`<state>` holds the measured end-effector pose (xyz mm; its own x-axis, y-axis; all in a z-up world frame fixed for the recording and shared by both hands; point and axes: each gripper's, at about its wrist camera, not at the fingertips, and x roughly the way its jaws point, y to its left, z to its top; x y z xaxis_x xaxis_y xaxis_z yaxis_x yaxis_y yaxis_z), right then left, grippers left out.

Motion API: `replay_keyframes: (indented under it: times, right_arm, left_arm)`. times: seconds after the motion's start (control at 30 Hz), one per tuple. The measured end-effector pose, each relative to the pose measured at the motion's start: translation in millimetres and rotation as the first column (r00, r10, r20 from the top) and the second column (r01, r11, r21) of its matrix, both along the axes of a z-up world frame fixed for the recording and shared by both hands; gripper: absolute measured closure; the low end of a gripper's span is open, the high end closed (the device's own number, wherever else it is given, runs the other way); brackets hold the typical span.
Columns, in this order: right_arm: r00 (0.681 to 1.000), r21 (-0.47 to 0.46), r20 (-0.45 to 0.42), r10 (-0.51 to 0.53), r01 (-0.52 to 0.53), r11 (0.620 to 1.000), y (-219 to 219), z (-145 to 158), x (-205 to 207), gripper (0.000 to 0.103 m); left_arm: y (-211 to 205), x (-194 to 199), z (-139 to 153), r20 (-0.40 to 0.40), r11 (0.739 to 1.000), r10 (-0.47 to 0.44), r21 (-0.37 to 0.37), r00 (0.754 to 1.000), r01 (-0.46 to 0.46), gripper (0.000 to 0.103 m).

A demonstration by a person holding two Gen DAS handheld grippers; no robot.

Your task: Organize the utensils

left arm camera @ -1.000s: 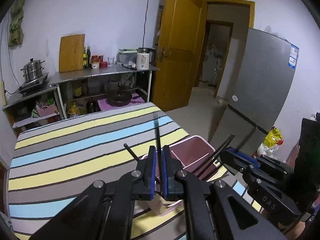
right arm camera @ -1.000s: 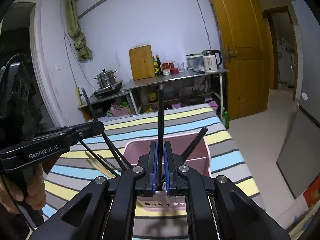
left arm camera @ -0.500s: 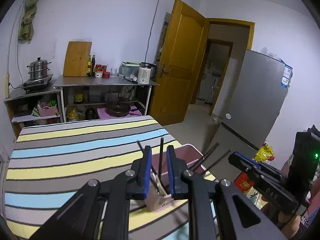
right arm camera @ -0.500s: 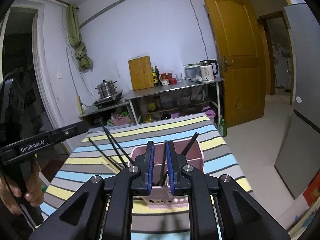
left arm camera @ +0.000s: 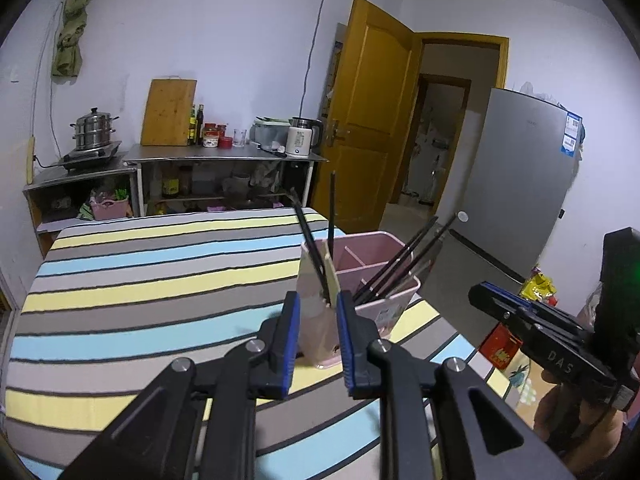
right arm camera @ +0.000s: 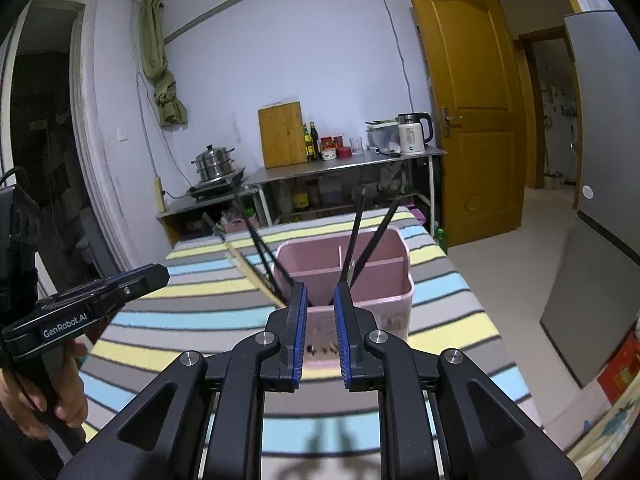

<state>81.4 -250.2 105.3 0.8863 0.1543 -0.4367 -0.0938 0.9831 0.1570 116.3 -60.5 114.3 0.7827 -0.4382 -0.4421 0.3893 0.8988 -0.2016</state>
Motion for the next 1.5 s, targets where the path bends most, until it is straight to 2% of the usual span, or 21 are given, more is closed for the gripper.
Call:
replay_keyframes:
  times: [0.1, 0.23, 0.47, 0.73, 1.5]
  right_arm:
    - [1.0, -0.029, 0.0, -0.004, 0.004, 1.0, 6.4, -11.2, -8.9, 0.088]
    - [1.0, -0.05, -0.006, -0.003, 0.003, 0.999, 12.6, -27.5, -19.9, 0.081]
    - [1.0, -0.058, -0.009, -0.013, 0.013, 0.998, 17.7, -47.7, -35.5, 0.08]
    - [1.0, -0.069, -0.022, -0.02, 0.018, 0.997, 24.5, -70.0, -56.3, 0.079]
    - [0.998, -0.082, -0.013, -0.053, 0.052, 0.995, 28.2, -75.3, -69.2, 0.079]
  left_arm:
    - [2.7, -8.6, -11.1, 0.006, 1.0, 0.021, -0.006, 1.0, -0.021, 0.083]
    - [5.1, -15.1, -29.3, -0.01, 0.999, 0.038, -0.008, 0.999, -0.038, 0.083]
    - [2.3, -30.9, -57.6, -0.021, 0.999, 0.046, 0.029, 0.999, -0.045, 0.083]
    - [-4.0, -45.2, -74.7, -0.023, 0.997, 0.055, 0.064, 0.998, -0.053, 0.083]
    - [-12.5, -59.7, -93.0, -0.016, 0.996, 0.059, 0.067, 0.998, -0.058, 0.083]
